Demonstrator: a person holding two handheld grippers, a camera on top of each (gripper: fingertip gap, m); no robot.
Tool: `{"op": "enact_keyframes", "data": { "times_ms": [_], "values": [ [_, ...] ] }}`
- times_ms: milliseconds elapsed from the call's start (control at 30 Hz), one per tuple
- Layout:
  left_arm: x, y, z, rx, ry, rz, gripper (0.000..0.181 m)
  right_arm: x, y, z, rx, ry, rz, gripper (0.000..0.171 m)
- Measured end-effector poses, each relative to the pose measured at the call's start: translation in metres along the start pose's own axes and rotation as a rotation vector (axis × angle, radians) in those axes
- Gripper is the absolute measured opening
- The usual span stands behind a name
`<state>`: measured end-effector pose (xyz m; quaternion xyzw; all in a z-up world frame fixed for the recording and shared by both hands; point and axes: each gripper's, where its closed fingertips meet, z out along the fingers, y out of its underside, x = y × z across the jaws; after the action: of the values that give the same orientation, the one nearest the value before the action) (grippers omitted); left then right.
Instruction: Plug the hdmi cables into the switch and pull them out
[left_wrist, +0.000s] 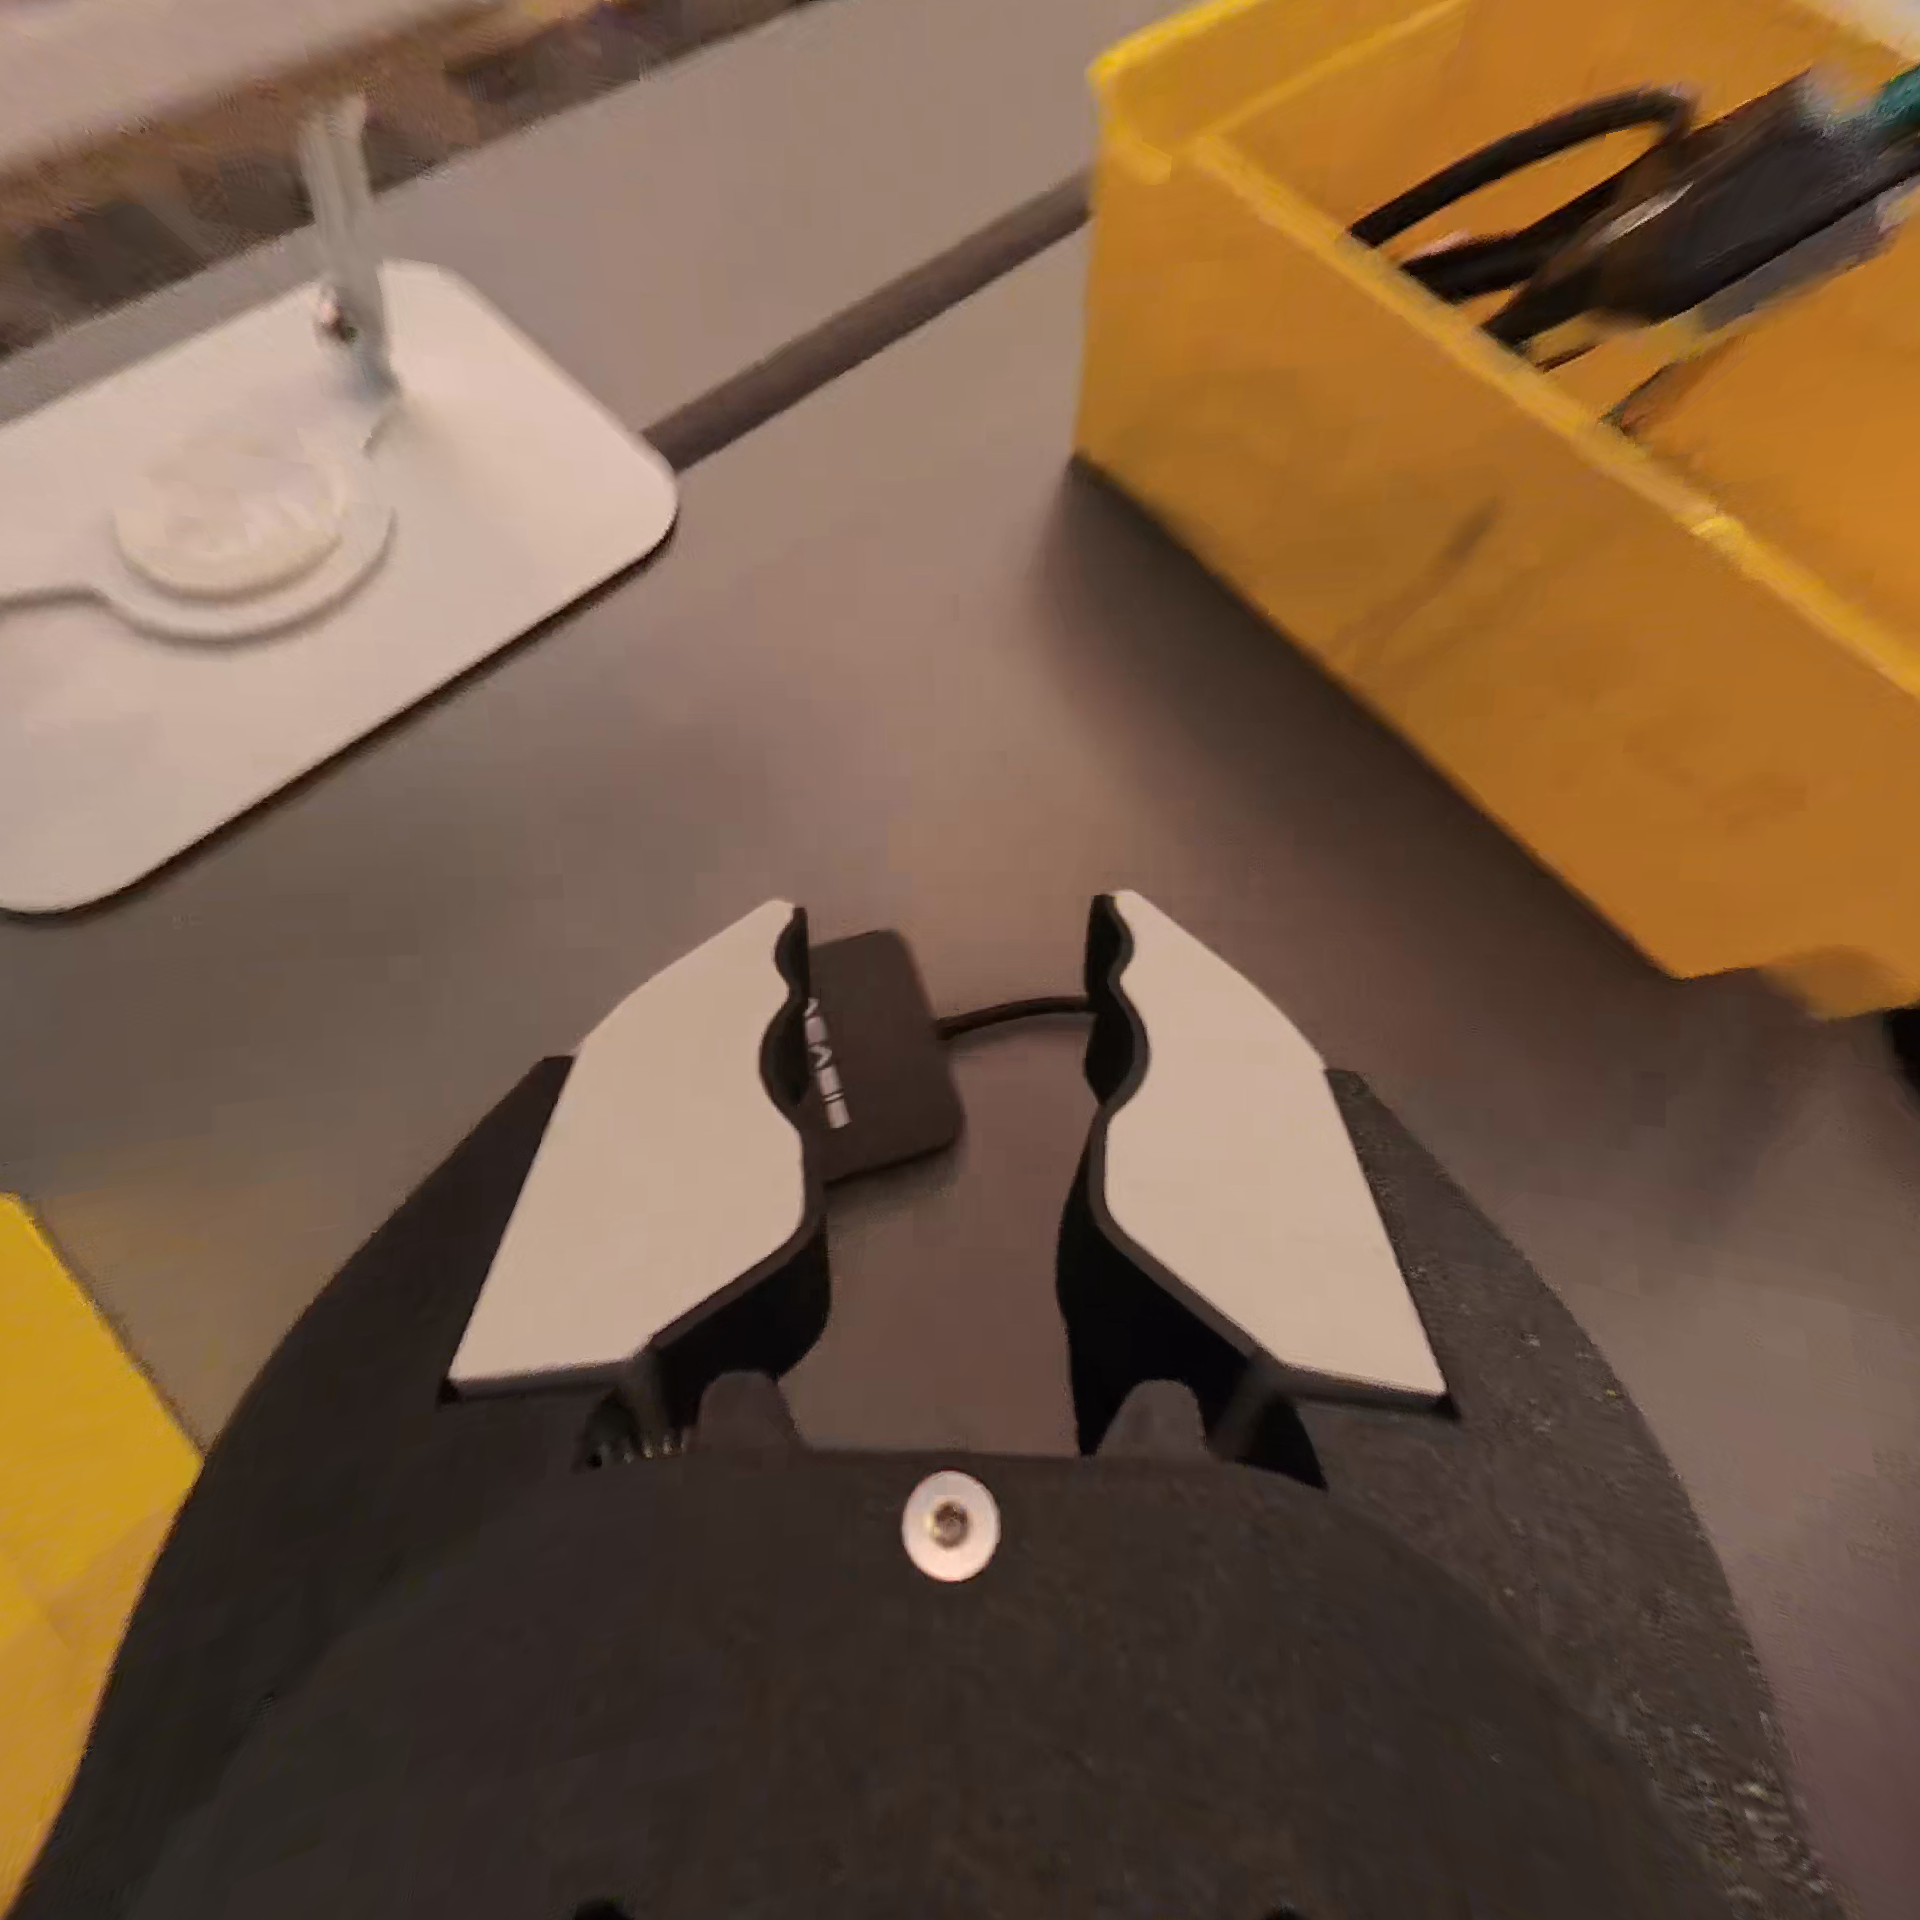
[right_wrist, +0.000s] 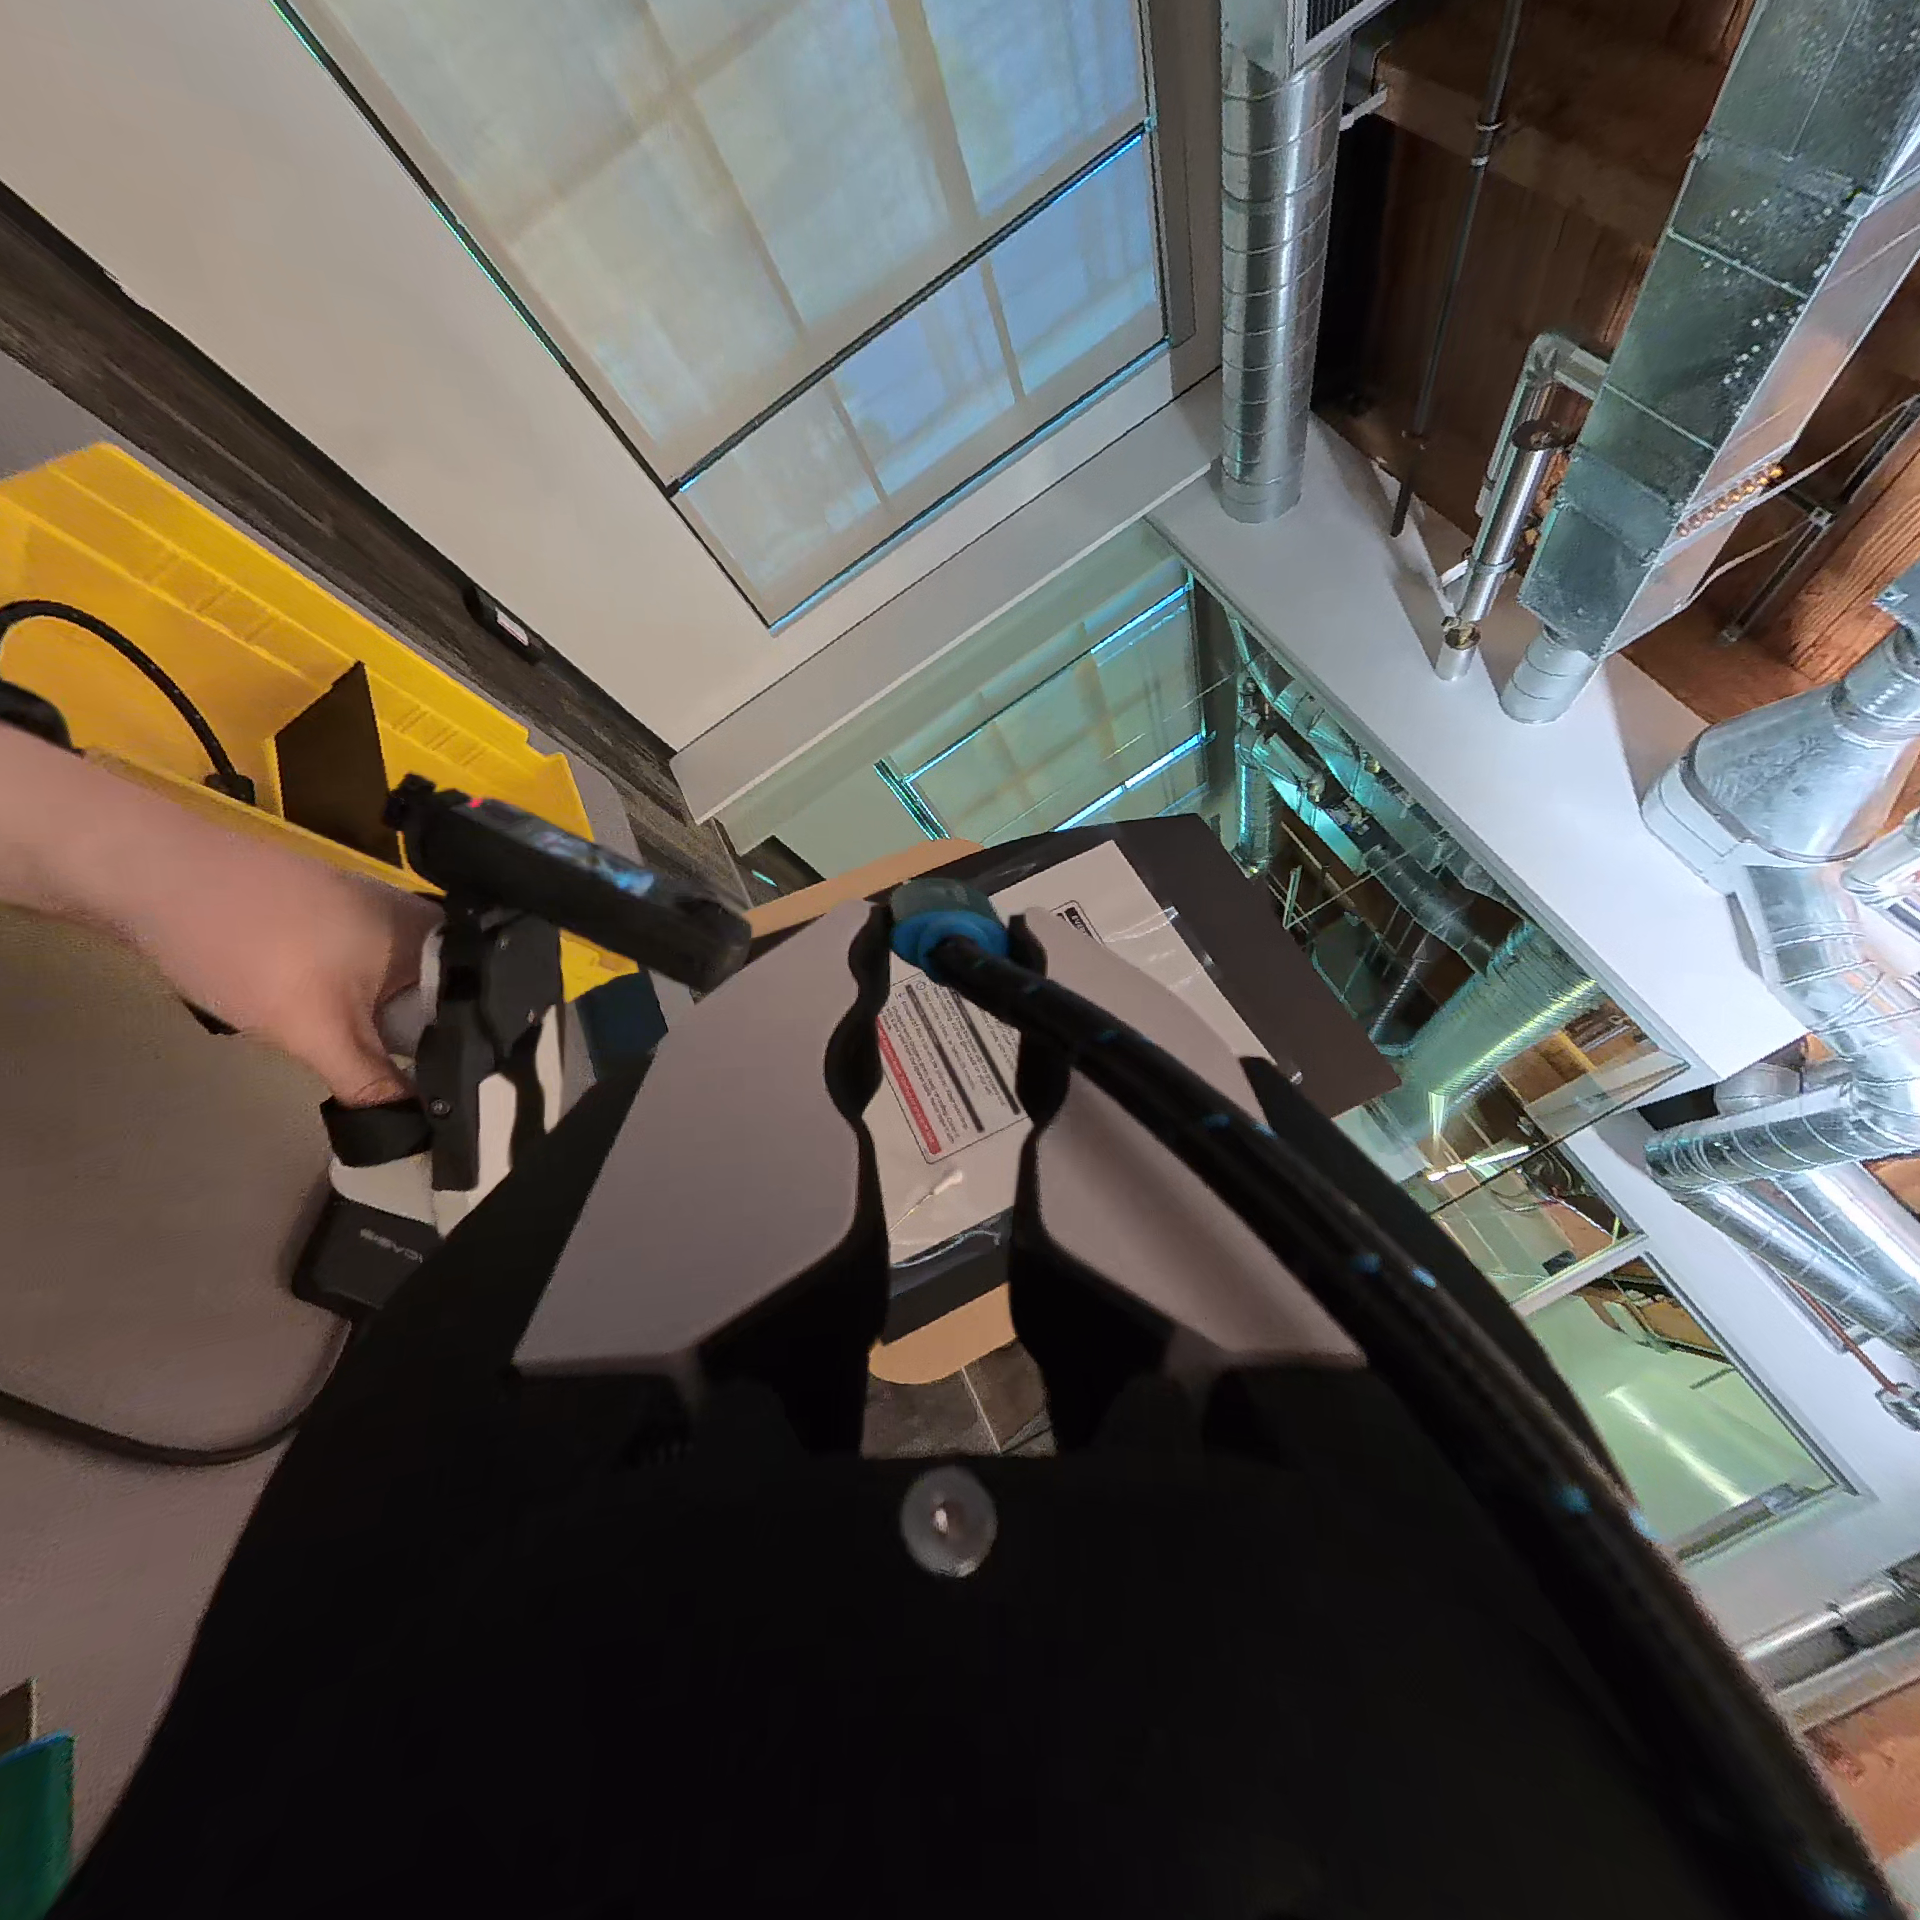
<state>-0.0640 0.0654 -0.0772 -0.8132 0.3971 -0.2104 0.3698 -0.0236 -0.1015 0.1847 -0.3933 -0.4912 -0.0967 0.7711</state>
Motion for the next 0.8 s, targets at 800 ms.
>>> {"op": "enact_keyframes", "data": {
  "times_ms": [800],
  "values": [
    [0.032,0.108,-0.002,-0.397,-0.044,0.03,0.073,0.024,0.006,-0.019,0.0,0.047,0.003,0.022]
  ]
}}
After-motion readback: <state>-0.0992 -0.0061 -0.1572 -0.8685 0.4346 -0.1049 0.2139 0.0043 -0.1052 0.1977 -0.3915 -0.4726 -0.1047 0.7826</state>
